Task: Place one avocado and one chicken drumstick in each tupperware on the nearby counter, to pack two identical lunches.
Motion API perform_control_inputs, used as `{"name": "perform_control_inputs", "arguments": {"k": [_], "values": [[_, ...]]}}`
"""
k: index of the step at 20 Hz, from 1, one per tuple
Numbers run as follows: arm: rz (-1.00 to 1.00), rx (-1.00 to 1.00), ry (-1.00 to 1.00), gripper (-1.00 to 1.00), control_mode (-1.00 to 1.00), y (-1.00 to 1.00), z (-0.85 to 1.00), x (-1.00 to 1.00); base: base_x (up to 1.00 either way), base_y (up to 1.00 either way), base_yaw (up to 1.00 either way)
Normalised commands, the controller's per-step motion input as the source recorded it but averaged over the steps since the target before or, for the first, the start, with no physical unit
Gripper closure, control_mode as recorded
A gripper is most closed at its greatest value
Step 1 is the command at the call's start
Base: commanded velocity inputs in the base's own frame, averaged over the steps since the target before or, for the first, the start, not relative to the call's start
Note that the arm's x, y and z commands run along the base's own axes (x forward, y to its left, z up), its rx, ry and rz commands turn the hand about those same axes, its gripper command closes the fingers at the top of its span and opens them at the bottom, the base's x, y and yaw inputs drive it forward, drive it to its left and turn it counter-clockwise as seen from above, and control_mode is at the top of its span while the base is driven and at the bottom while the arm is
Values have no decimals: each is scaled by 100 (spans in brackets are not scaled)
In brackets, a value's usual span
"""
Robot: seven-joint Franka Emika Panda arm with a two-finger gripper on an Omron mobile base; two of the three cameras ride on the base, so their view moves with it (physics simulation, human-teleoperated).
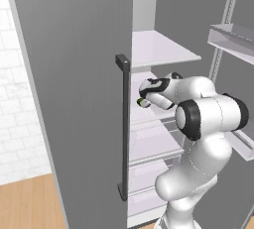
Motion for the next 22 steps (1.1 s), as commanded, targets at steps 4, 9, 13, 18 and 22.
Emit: {"name": "perform_control_inputs", "arguments": {"k": [4, 9, 13, 18, 22], "values": [[-3, 0, 0, -100, -100, 13, -11, 47, 0, 0, 0], [-2, 0, 0, -100, -100, 15, -14, 33, 0, 0, 0], [-3, -3, 0, -100, -100, 2, -29, 18, 0, 0, 0], [-3, -4, 0, -100, -100, 0, -32, 4, 0, 0, 0], [0, -3, 0, -100, -100, 3, -27, 0, 0, 0, 0]]}}
